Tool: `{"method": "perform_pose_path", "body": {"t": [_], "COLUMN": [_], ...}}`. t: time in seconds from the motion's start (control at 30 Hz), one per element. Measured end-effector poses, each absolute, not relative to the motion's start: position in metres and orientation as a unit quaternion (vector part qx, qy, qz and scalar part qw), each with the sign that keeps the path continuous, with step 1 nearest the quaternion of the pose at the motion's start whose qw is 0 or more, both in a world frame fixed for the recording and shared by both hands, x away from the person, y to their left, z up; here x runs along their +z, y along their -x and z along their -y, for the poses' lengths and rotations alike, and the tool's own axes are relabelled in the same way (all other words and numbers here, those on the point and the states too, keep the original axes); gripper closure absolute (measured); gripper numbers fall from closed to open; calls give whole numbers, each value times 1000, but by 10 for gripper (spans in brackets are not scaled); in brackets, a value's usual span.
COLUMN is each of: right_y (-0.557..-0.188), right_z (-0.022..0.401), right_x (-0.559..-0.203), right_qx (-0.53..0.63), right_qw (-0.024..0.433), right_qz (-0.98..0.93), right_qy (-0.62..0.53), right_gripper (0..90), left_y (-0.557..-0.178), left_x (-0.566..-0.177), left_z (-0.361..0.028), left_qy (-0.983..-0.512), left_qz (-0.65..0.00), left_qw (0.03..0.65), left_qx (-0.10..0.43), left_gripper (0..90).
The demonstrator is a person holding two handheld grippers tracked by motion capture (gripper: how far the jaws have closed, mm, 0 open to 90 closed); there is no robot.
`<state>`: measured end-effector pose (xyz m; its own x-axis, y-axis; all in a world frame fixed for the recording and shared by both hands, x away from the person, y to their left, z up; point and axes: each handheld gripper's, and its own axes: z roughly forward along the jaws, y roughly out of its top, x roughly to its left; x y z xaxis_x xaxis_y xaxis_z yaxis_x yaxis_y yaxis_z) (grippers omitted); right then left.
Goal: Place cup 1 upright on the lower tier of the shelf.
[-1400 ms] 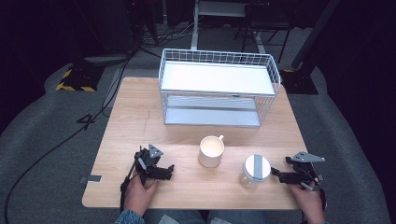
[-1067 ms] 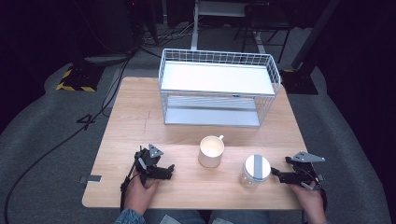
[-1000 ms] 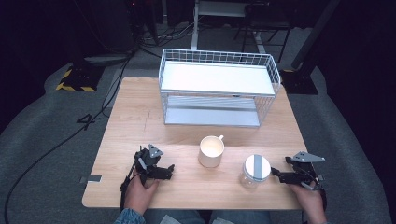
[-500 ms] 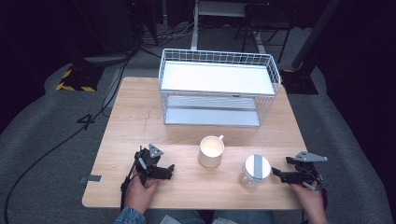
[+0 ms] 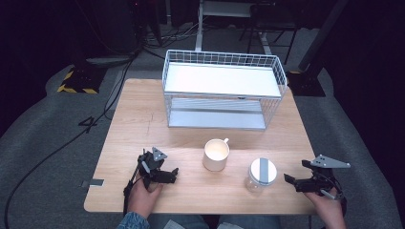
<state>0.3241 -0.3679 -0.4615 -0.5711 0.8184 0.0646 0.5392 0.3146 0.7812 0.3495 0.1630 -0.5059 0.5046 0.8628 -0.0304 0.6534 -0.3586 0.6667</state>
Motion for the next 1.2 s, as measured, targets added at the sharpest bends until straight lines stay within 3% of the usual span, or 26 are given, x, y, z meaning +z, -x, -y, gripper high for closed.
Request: {"method": "perform_pose_path", "body": {"t": [0.6, 1.2], "right_y": [-297, -296], "right_z": [351, 308], "right_x": [-423, -423], "right_qx": [435, 460], "right_qw": [168, 126], "right_qz": [-800, -816], "right_qy": [-378, -326], "right_gripper": [0, 0], "left_y": [-349, -350], "left_x": [-506, -506], "left_z": [-163, -163], "left_qy": [-807, -808], "left_qz": [-470, -470], "left_qw": [316, 315], "left_qx": [165, 165], "left_gripper": [7, 6]}}
